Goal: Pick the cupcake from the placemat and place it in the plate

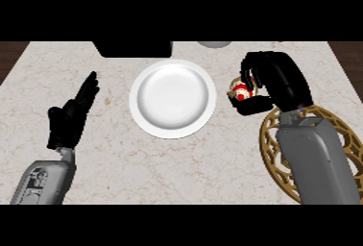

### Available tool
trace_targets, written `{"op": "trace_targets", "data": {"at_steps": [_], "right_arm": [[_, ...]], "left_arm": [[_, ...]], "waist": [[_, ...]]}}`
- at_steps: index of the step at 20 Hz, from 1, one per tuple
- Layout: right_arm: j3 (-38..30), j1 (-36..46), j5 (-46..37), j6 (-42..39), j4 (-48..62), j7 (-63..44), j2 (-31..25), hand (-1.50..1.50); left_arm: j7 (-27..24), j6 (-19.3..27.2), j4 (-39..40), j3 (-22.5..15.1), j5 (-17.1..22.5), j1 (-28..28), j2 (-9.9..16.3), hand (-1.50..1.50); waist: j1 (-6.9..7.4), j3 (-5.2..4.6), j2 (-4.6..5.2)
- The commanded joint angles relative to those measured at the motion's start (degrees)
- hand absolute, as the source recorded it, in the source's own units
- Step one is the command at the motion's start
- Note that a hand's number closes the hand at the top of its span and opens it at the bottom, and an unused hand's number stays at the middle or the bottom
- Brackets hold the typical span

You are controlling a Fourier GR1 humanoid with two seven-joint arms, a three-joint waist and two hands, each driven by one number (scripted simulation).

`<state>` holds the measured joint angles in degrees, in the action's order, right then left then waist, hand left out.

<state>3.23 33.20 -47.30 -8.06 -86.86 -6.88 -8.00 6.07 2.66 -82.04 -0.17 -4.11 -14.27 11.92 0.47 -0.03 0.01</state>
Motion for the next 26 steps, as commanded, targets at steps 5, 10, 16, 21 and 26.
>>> {"op": "trace_targets", "data": {"at_steps": [5, 10, 16, 21, 26], "right_arm": [[5.74, 10.46, 0.57, 6.72, 17.51, -2.21, 7.84, 1.50], [11.24, 17.84, 4.14, 16.44, 33.86, -2.84, 7.95, 1.50], [19.72, 23.00, 1.73, 19.41, 47.06, -7.63, 7.99, 1.50], [21.06, 21.23, 16.46, 23.68, 52.04, -7.59, 8.00, -1.50], [22.80, 25.08, 23.94, 27.16, 57.69, -2.35, 8.00, -1.50]], "left_arm": [[-1.03, -1.06, 3.93, 1.57, -0.18, -3.15, 0.19, 0.00], [-1.40, -0.85, -0.90, -0.68, -1.01, 0.93, -1.24, 0.00], [0.29, 0.37, -0.17, -1.73, -2.27, -1.11, -2.81, 0.00], [-0.07, -2.44, 0.38, -0.39, -0.33, -2.56, -1.29, 0.00], [-1.70, -3.17, 3.35, -0.25, -0.65, -3.69, -1.22, 0.00]], "waist": [[0.25, 0.01, 0.22], [1.70, 0.02, 0.41], [2.60, 0.01, 0.65], [3.98, 0.04, 0.98], [4.66, 0.05, 1.43]]}}
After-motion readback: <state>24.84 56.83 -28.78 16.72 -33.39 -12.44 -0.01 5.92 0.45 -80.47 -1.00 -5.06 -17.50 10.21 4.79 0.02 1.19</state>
